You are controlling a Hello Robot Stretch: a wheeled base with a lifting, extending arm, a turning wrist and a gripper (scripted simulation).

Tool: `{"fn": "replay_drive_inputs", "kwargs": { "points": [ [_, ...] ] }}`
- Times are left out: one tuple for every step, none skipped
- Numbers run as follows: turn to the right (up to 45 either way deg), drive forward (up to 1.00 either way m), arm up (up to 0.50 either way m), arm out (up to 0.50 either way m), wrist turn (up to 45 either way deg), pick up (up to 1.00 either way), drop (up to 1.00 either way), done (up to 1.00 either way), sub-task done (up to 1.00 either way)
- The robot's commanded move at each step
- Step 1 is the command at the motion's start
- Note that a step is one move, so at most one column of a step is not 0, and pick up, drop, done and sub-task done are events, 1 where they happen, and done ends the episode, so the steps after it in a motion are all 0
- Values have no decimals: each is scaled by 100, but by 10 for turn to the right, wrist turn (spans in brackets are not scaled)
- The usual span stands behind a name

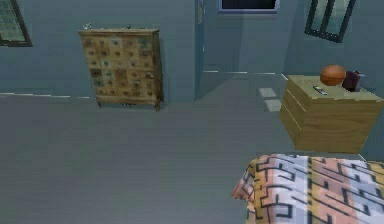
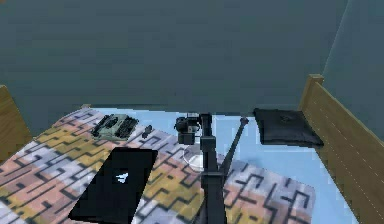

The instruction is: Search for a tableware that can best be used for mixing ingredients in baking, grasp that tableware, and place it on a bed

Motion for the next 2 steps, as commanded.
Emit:
{"fn": "replay_drive_inputs", "kwargs": {
  "points": [
    [0,0,10,0,0,0,0,0,0],
    [0,0,0,-8,0,0,0,0,0]
  ]
}}
